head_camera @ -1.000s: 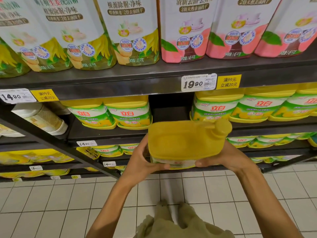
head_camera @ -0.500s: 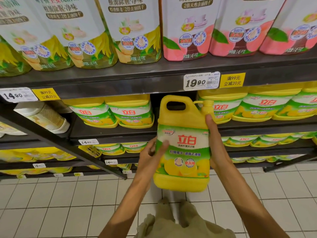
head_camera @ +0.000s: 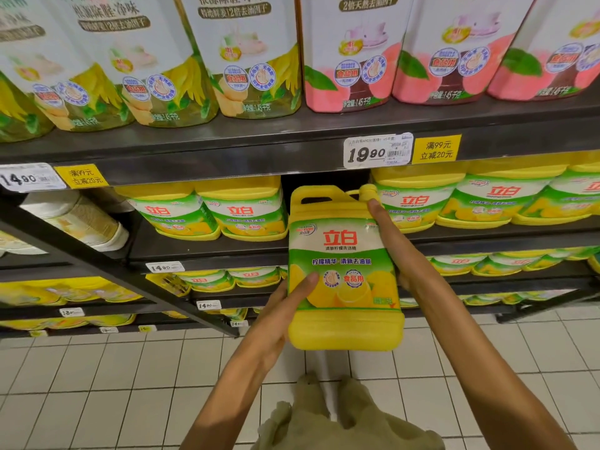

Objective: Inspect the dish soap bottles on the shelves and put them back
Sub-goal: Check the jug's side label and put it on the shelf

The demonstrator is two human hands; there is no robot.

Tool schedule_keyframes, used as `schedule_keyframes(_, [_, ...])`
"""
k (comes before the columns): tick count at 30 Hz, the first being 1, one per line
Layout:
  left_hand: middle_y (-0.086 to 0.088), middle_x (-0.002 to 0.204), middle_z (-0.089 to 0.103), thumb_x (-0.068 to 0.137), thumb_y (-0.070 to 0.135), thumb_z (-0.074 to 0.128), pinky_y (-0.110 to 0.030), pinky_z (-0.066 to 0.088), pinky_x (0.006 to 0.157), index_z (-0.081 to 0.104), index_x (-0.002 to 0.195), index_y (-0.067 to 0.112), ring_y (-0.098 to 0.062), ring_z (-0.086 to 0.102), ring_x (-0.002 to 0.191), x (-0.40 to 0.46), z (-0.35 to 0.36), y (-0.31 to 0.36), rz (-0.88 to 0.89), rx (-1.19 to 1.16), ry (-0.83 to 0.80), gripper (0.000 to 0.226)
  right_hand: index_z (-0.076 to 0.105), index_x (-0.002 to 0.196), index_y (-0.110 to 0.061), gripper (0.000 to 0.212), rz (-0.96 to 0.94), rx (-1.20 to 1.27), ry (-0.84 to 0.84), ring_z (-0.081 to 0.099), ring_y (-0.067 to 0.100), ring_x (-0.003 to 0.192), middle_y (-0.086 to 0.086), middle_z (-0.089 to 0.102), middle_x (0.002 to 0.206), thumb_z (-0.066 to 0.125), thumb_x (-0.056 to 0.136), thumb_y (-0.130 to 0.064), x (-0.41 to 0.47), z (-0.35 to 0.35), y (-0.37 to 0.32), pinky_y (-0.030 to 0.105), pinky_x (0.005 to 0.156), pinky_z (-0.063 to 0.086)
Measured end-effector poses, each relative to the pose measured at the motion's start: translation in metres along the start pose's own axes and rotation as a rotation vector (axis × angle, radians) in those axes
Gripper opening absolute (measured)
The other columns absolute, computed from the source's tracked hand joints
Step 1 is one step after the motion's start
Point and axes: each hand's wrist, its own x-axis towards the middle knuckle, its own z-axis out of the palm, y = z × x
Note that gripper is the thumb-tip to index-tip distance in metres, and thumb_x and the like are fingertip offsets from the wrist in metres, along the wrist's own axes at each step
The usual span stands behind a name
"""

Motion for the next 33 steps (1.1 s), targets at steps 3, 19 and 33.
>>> schedule_keyframes(3, [0.002, 0.117, 0.07, 0.067, 0.045, 0.072, -0.043, 0.05, 0.097, 0.054, 0.129, 0.026, -0.019, 0.066, 0.109, 0.005, -0.005, 0.007, 0.054, 0.112, 0.014, 0.067, 0.059, 0.126, -0.032, 0.051, -0.115, 0.022, -0.002, 0.069, 0.028, 0.106, 0.008, 0.072, 0.115, 0.047, 0.09, -0.066, 0.003, 0.005, 0.0, 0.053, 0.099, 0.049])
schedule_keyframes(19, [0.008, 0.111, 0.071, 0.057, 0.027, 0.081, -0.021, 0.05, 0.088, 0.058, 0.121, 0.02, -0.005, 0.064, 0.107, 0.09, -0.021, 0.052, 0.255, 0.192, 0.072, 0.068, 0.05, 0.139, -0.021, 0.067, -0.426, -0.081, -0.021, 0.06, 0.014, 0.121, -0.001, 0.063, 0.131, 0.043, 0.089, -0.064, 0.033, 0.001, -0.006, 0.04, 0.103, 0.048])
schedule_keyframes(33, [0.002, 0.115, 0.069, 0.073, 0.002, 0.077, -0.02, 0.054, 0.086, 0.053, 0.126, 0.011, -0.004, 0.064, 0.107, 0.12, -0.036, 0.042, 0.291, 0.337, 0.073, 0.059, 0.039, 0.145, -0.011, 0.058, -0.511, -0.082, -0.035, 0.055, 0.011, 0.125, 0.006, 0.054, 0.14, 0.046, 0.092, -0.034, 0.042, -0.003, 0.008, 0.021, 0.095, 0.049])
